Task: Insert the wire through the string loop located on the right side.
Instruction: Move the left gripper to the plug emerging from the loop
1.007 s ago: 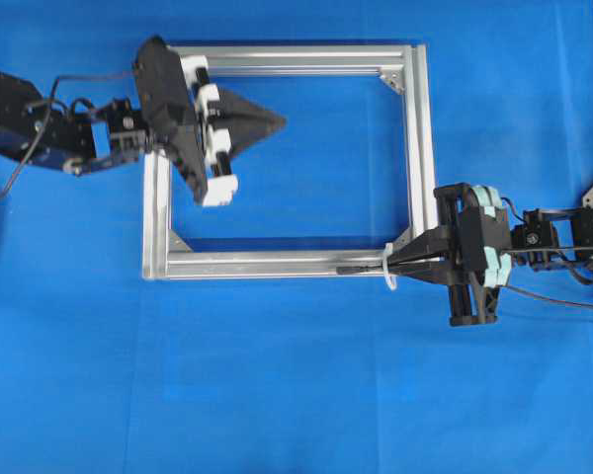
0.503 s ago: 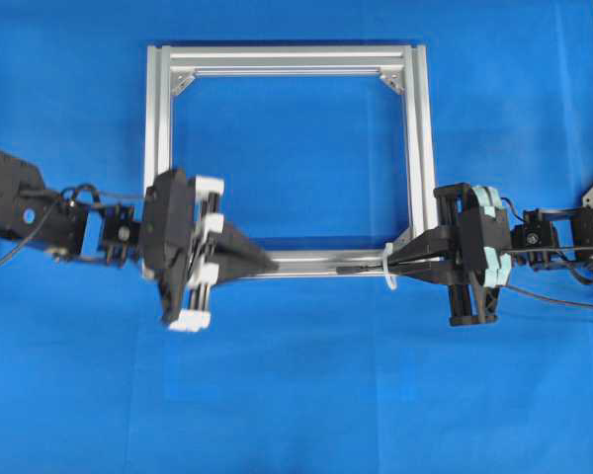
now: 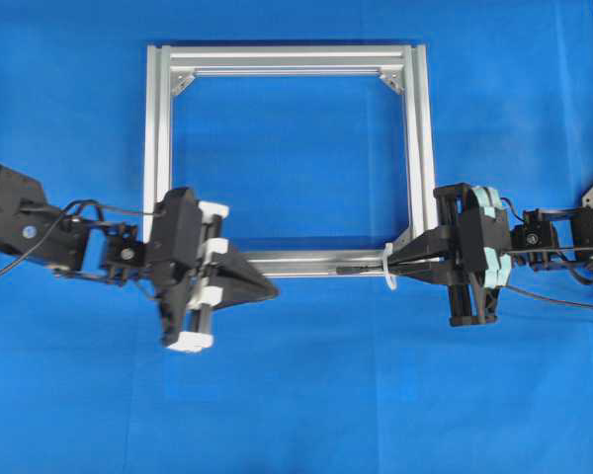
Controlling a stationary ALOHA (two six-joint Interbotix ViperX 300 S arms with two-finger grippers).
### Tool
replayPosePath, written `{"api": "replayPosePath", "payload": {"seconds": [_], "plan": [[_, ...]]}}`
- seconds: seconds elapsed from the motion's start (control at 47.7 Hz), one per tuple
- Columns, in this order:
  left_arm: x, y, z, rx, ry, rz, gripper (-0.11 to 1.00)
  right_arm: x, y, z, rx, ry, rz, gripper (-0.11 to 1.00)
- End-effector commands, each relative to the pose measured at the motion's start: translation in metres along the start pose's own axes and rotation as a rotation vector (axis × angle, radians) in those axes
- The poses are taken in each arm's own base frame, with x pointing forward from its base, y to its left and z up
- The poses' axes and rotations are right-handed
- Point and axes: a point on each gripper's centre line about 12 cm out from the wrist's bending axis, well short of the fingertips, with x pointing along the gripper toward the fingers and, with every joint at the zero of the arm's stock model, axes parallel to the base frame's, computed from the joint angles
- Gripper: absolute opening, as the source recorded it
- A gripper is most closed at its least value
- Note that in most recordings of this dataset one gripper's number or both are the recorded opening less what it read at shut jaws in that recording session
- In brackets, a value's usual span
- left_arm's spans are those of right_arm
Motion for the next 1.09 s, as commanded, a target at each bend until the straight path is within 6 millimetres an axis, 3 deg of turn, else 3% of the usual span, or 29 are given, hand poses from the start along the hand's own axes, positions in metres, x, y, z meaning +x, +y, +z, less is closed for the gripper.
{"api": "replayPosePath", "payload": {"seconds": [0.0,0.126,0.336,0.881,0.965,1.07], "plan": [[0.015,-0.001,0.021,0.003,-0.057,-0.003,0.00,0.001,0.001,0.008,0.000,-0.032,0.004,-0.03],[0.041,0.002,0.031,0.017,-0.061,0.008,0.00,0.001,0.001,0.008,0.000,-0.032,0.004,-0.03],[0.065,0.006,0.048,0.026,-0.071,0.021,0.00,0.001,0.001,0.008,0.000,-0.032,0.004,-0.03],[0.074,0.013,0.045,0.054,-0.042,0.037,0.01,0.001,0.001,0.008,0.000,-0.033,0.004,-0.03],[0.074,0.013,0.045,0.052,-0.042,0.038,0.13,0.001,0.001,0.008,0.000,-0.033,0.004,-0.03],[0.074,0.013,0.044,0.055,-0.033,0.038,0.43,0.001,0.001,0.008,0.000,-0.033,0.004,-0.03]]}}
